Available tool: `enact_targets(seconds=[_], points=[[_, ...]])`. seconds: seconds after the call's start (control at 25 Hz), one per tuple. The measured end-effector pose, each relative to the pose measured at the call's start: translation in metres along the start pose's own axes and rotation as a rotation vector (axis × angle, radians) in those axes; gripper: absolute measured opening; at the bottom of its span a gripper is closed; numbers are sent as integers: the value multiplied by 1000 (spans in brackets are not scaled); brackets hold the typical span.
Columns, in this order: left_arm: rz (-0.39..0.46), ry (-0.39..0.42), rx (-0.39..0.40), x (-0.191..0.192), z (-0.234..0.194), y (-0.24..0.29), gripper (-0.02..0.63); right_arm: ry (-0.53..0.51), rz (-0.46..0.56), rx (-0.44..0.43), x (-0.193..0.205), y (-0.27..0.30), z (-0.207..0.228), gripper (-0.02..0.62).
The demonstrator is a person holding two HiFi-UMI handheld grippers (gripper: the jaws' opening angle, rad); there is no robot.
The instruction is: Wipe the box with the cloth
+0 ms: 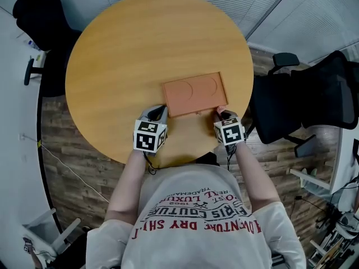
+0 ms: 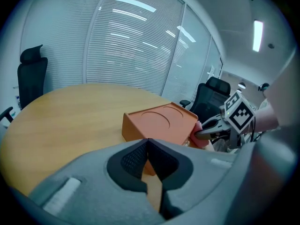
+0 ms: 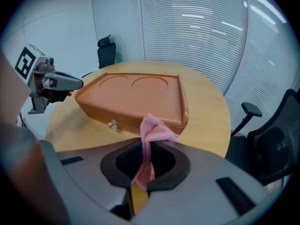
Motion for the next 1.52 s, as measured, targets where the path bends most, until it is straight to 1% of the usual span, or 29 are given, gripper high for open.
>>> enact_targets(seconds=[0.24,0.44,0.56,0.64,0.72,0.84,0.92,1.12,1.28,1.44,1.52], points=[[-1,-31,32,6,-1,1,9,-23,-1,-64,-4,-1,-26,34],[14,-66,45,5,-5,-2,9,-29,-13,-115,-7,-1,-44,34],[5,-61,43,7,-8,-4,9,-25,-18,-142,-9,-1,-56,34],[0,-63,47,8,-9,-4,9,-30,-22,-139,-8,-1,-62,34],[-6,-67,56,10,-7,-4,9,-8,-35,-135,-7,-1,-64,34],[-15,-60,75,11,-7,-3,9,28,-61,-177,-7,-3,-71,34],[-18,-51,85,11,-6,-2,9,27,-65,-201,-8,-3,-78,34],[-13,-45,98,12,-8,-6,9,20,-60,-229,-15,-2,-96,34],[-14,-54,90,18,-12,-15,9,-7,-36,-244,-24,-2,-113,34],[-16,-66,78,28,-23,-27,9,-76,15,-236,-35,-5,-134,32],[-19,-72,71,32,-29,-33,9,-94,28,-243,-39,-6,-143,32]])
Point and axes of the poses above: the fingertips, and each gripper's own axes: y forward along the fingers, z to its right, x out of its underside, the point moved 8 cm from there along -y, backward along the fingers, and after that the axes turned 12 degrees about x, right-handed, at the moved point
